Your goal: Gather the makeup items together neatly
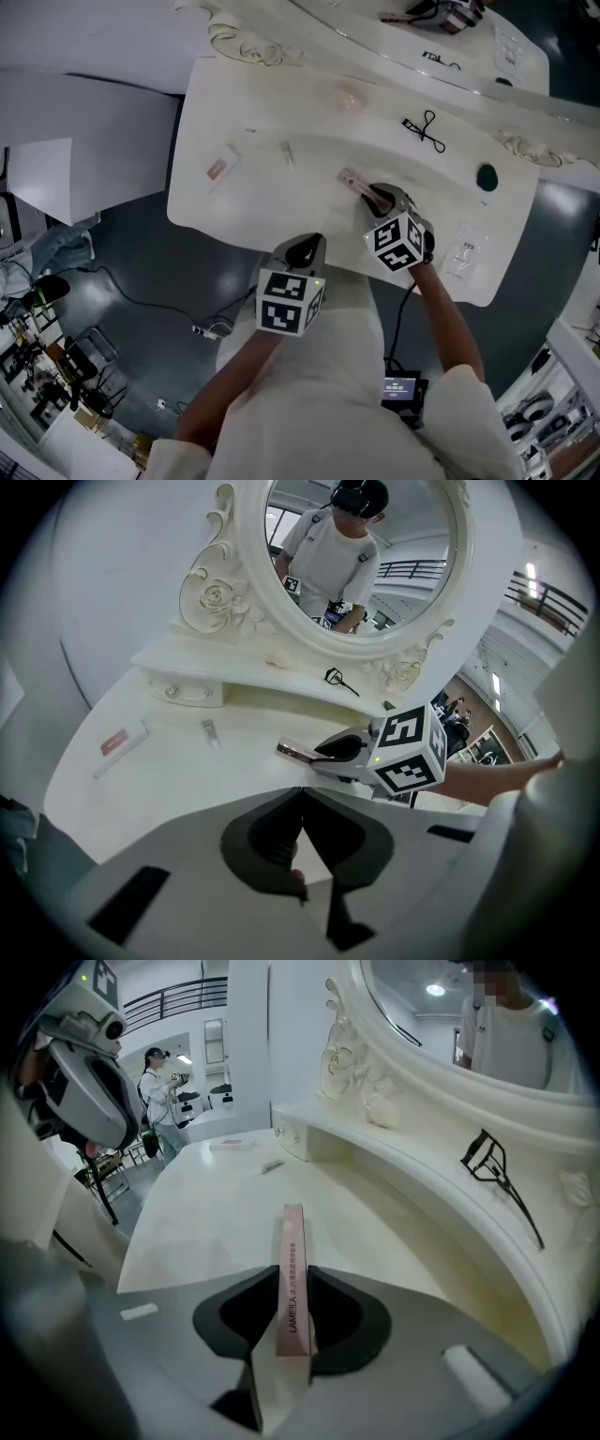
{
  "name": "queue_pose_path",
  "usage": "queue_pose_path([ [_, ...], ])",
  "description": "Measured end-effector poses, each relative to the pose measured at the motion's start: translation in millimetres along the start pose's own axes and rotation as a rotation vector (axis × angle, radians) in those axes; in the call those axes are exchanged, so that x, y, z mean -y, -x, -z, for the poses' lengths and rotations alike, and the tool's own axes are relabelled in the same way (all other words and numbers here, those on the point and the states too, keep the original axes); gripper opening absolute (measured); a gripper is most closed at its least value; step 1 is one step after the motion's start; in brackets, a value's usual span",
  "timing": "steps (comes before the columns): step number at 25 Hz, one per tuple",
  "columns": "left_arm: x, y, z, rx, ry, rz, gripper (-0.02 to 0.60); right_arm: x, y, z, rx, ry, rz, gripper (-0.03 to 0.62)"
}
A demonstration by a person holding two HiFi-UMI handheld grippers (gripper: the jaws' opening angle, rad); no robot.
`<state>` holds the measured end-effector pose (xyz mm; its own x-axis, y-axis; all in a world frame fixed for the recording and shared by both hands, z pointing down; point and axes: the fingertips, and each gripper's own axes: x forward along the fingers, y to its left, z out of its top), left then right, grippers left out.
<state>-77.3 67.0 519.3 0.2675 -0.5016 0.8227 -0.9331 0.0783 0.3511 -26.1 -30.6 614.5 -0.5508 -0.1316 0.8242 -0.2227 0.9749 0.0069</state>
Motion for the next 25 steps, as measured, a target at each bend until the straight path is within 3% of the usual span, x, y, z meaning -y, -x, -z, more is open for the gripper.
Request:
queue_pose_path([
  [25, 0, 19, -2, -0.007, -0.066, 0.057, 0.009, -4, 47, 4, 0.050, -0.234, 0.098, 0.091],
])
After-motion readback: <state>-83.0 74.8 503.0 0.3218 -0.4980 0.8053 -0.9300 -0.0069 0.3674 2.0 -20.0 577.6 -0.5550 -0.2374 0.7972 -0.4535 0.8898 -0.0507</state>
